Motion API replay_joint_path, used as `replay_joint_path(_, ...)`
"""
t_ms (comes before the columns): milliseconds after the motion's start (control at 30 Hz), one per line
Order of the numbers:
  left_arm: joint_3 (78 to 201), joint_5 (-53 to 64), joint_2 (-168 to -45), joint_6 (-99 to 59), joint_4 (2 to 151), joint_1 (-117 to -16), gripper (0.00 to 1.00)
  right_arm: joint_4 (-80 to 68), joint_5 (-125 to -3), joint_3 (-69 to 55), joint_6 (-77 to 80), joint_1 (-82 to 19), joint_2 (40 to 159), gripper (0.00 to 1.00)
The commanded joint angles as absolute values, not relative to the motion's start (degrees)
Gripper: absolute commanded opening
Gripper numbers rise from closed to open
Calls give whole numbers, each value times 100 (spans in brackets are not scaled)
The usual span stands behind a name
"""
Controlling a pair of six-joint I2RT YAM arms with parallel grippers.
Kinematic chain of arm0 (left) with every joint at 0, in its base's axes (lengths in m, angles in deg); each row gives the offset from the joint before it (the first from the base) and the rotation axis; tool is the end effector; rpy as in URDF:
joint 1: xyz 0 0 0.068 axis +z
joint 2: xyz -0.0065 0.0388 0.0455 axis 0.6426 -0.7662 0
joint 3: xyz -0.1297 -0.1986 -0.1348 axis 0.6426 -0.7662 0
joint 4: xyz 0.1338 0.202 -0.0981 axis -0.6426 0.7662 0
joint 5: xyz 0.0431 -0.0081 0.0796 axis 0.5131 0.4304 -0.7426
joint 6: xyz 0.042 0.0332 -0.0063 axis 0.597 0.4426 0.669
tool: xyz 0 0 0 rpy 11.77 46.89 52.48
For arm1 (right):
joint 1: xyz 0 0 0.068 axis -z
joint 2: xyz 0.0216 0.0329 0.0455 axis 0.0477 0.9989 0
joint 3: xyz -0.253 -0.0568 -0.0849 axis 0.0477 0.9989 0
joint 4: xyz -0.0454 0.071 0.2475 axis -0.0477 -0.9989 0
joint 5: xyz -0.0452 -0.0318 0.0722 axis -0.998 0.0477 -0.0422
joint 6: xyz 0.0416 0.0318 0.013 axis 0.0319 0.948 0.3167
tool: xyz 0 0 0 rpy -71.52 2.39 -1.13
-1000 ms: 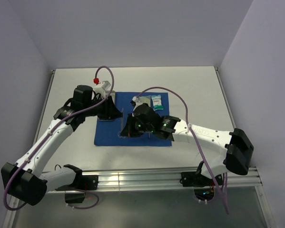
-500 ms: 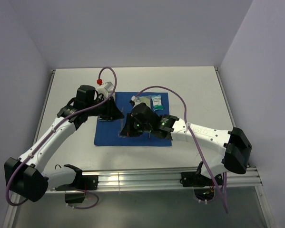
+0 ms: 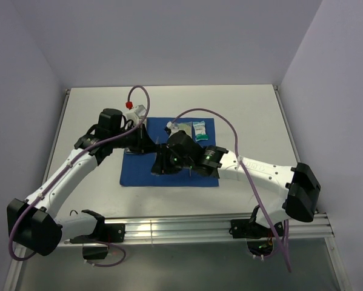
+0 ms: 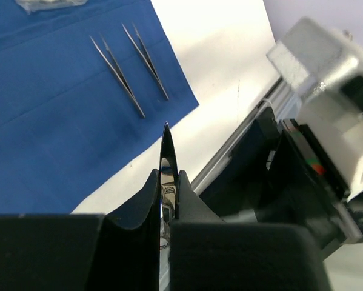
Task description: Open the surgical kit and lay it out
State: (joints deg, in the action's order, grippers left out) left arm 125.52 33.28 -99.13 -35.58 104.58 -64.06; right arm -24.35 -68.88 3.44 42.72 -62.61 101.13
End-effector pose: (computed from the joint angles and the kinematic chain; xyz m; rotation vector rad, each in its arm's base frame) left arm 0.2267 -0.1241 0.3137 0.3155 2.2949 -1.1678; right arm 0.1617 0.2817 0.2949 -0.2842 2.4155 1.0226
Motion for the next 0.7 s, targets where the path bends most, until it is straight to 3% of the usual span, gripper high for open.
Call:
replay_joint_path(0,12518,3796,-9803,-3391,10207,-6381,0,-2472,-6985,24,4029,-6294,9980,53)
replay_joint_path(67,12536,4112,-9777,-3321,10172,-6302,0,-2490,-7089,94,3889,-6277,9699,76)
replay_joint_path(167,12431,5101,-9750,-3425,9805,-6003,0,-2367,-6977,393,3660,-6137,9085,86)
replay_joint_path(267,12203,6174,-9654,-3959,8841,-5774,0,-1999,-6557,902,3536,-5829,8364,87)
replay_joint_path(433,11807,6626,-9259,-5138,6896,-5774,0,-692,-5633,1799,3676,-5345,7520,81)
replay_joint_path(667,11596,6679,-9074,-6544,5287,-5783,0,542,-4928,1949,4054,-5336,7913,71)
